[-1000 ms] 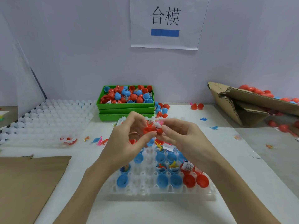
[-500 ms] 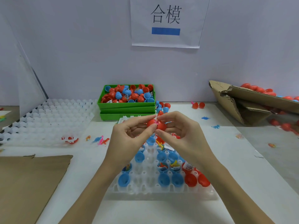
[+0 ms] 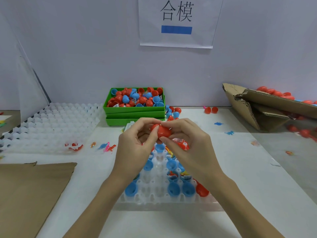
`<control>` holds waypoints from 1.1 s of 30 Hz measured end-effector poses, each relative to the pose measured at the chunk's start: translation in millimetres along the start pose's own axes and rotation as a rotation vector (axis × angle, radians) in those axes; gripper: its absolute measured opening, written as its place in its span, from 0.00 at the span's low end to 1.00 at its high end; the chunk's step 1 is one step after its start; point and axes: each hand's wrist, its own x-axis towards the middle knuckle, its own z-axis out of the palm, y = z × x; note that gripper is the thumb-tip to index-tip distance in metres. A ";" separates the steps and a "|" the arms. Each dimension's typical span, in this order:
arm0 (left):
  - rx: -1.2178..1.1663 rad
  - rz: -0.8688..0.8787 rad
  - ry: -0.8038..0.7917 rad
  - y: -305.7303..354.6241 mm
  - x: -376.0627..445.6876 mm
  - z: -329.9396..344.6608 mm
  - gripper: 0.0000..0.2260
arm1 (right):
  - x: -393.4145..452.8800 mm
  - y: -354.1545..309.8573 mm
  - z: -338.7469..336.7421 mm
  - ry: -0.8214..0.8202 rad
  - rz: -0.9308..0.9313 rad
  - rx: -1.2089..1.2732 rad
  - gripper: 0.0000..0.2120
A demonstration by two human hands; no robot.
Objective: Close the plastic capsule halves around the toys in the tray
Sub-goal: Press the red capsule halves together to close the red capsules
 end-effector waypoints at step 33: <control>-0.104 0.047 -0.055 4.7 4.3 -14.3 0.17 | 3.2 -1.4 -10.5 -0.007 0.116 0.207 0.18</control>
